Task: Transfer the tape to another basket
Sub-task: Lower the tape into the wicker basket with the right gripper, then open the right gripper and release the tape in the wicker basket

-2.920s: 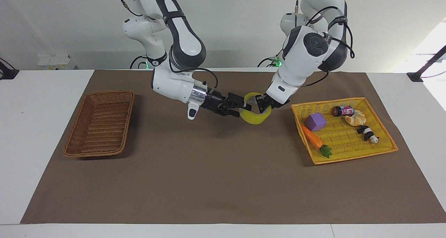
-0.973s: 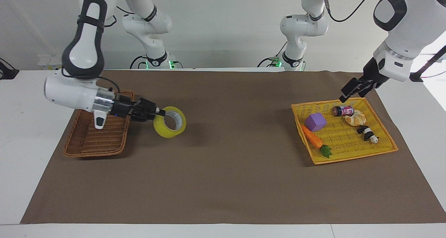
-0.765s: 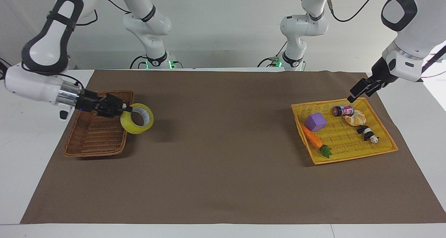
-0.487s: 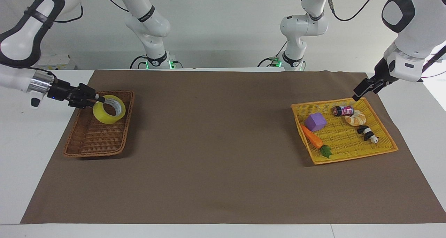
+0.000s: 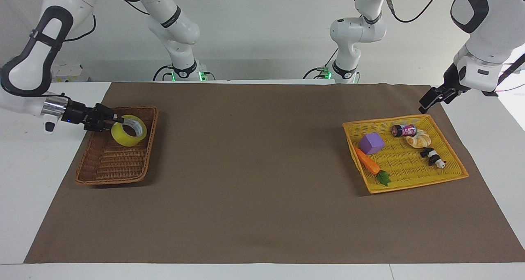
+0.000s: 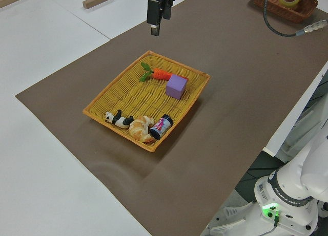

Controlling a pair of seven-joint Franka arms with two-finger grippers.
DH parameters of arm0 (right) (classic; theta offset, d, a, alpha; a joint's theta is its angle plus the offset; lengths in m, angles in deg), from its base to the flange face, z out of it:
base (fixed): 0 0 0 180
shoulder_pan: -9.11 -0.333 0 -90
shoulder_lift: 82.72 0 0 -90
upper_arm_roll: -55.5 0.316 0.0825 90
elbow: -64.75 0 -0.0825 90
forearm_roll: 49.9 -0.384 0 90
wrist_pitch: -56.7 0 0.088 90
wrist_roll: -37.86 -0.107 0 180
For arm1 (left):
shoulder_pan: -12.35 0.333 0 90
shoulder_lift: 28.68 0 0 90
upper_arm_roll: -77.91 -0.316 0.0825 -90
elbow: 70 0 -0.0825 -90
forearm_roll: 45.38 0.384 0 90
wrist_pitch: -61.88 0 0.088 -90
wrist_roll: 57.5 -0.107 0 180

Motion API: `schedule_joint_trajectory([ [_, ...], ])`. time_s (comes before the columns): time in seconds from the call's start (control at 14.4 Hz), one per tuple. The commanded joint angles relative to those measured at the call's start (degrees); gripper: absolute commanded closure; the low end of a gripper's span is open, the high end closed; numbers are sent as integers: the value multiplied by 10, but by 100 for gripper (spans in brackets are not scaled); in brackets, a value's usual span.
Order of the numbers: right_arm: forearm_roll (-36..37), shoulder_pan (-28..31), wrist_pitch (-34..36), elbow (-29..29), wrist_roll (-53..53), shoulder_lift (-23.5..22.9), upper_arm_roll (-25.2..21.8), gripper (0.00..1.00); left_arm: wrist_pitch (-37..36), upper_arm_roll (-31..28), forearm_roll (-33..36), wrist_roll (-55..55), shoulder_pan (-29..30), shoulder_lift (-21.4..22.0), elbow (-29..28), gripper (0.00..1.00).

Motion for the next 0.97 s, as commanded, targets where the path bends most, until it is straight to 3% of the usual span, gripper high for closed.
schedule_joint_trajectory([
  [0.0,9,4,-22,-16,36,-2,8,100,-7,1,11,-4,8,10,-10,0],
  [0.14,9,4,-25,-15,37,-4,7,99,-3,4,13,-6,5,11,-9,0],
  [0.21,12,4,-26,-13,38,-5,7,93,-1,9,13,-7,16,14,-3,0],
  [0.28,19,4,-33,-13,38,-5,7,81,1,10,11,-5,24,16,-1,0],
  [0.35,29,3,-43,-13,37,-5,8,49,0,14,9,-6,28,18,-1,0],
  [0.42,32,-6,-54,-13,37,-5,8,7,0,14,10,-6,29,25,0,0],
  [0.49,33,-11,-59,-11,38,-2,8,0,0,15,10,-6,30,31,0,0],
  [0.7,74,-39,-87,6,33,26,9,0,4,37,10,-6,38,36,2,0],
  [0.9,208,-95,-143,11,-7,92,9,0,27,50,10,-6,43,34,2,0],
])
